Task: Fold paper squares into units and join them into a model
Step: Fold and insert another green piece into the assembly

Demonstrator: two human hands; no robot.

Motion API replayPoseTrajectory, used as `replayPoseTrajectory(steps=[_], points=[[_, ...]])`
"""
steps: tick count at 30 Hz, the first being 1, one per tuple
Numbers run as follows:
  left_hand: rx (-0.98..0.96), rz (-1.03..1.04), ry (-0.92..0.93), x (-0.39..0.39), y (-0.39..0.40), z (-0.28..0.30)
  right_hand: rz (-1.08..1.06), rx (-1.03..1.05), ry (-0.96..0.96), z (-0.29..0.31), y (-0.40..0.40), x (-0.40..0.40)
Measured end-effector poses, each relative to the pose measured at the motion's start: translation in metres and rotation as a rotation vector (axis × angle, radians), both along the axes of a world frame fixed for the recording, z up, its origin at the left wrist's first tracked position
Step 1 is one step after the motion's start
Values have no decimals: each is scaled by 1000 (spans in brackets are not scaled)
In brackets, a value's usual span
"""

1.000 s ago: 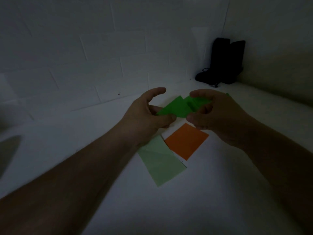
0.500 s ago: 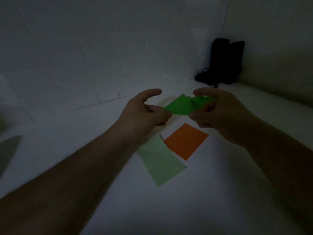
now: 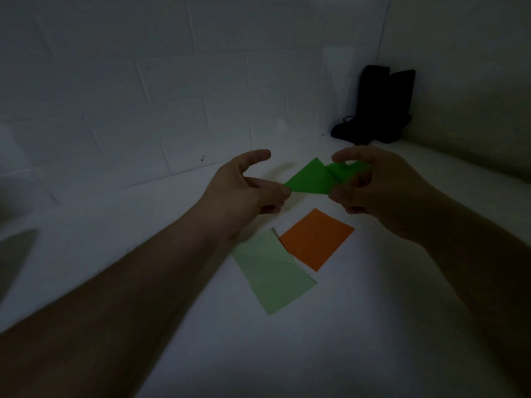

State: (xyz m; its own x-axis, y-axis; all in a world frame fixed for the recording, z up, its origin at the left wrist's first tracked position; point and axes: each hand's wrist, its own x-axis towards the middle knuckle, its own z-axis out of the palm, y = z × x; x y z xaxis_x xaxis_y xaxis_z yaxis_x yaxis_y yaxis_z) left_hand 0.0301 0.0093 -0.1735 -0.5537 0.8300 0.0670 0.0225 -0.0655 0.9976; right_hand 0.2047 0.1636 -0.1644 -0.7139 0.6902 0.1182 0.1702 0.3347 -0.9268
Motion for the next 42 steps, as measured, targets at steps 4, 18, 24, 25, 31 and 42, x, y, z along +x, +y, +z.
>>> replayPoseTrajectory(steps=[4,18,24,25,31,42], points=[[-10,6,21,1,-1,0,9,18,-43,-1,0,-2],[7,58,12,-4,3,-7,-35,-162,57,-4,-1,-6],[4,61,108,-3,2,-9,-53,-173,62,-7,2,-5],[7,63,104,-3,2,-9,-56,-167,55,-7,2,-5],[7,72,91,-5,2,-9,-49,-182,45,-4,-2,-6],[-7,80,33,-11,3,-7,-48,-197,78,-3,2,-4]])
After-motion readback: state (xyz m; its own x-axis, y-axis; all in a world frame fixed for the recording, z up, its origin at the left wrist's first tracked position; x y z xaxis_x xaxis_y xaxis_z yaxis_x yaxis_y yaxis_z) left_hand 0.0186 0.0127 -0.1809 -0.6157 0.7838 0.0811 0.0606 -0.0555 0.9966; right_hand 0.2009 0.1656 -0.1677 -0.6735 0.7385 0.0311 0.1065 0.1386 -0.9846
